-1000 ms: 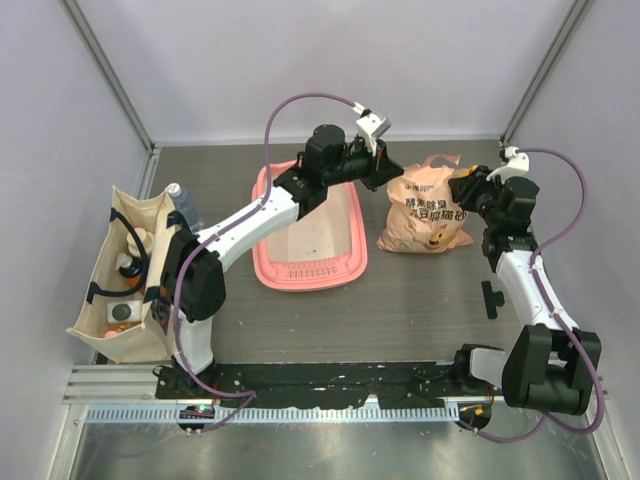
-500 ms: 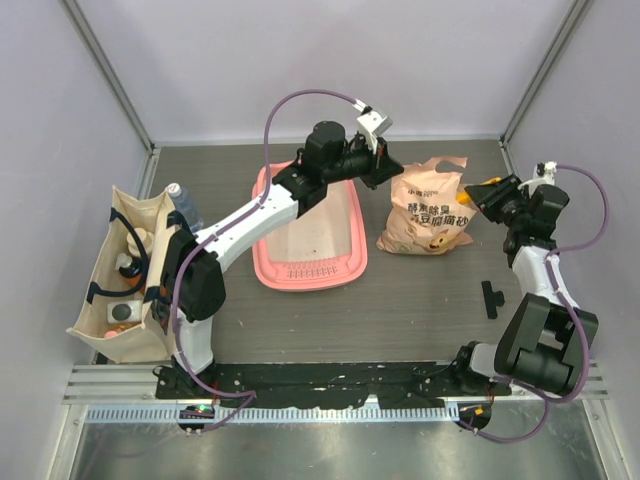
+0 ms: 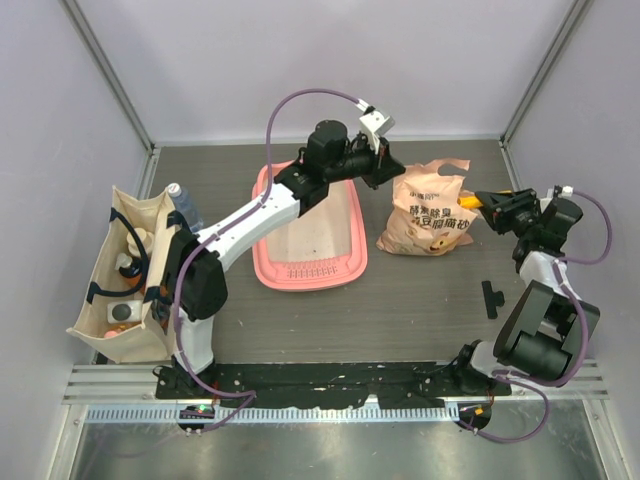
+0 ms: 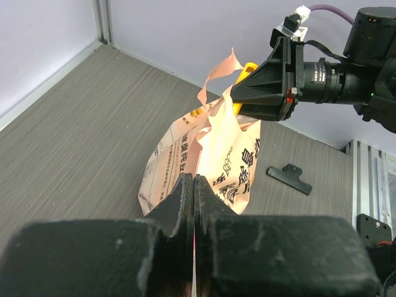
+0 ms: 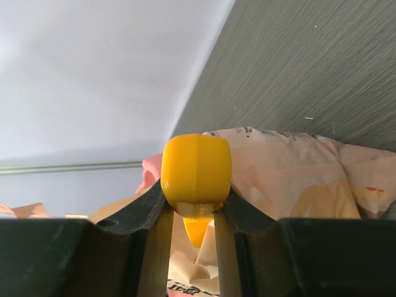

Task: Fill the litter box with clean litter
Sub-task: 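Scoop the cat litter from the cat litter bag.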

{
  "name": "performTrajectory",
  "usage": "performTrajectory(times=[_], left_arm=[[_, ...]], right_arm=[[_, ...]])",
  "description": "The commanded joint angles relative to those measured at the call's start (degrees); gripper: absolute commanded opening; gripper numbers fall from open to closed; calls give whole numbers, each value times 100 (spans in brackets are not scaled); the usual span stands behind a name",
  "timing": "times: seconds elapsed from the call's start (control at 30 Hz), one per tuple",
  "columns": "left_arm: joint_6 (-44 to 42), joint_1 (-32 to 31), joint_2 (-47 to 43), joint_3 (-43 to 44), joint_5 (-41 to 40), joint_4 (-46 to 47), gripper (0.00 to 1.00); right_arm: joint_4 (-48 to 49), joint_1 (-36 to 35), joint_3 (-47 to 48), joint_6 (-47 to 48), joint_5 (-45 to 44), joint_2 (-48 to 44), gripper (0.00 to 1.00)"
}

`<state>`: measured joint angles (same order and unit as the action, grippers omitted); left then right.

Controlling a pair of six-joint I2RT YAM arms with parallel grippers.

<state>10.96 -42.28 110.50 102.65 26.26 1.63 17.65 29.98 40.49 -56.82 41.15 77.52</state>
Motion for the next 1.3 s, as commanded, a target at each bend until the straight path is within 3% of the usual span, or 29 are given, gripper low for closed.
performTrajectory(times=[0.0, 0.5, 1.27], left_arm=[[-164, 62, -20, 369, 28, 31, 0], [-252, 62, 42, 581, 63, -128, 0], [-366, 185, -11, 616, 11, 66, 0]], right_arm=[[371, 280, 90, -628, 69, 62, 1], [801, 1080, 275, -1261, 851, 466, 1], [1285, 1485, 355, -1859, 1203, 607, 1]])
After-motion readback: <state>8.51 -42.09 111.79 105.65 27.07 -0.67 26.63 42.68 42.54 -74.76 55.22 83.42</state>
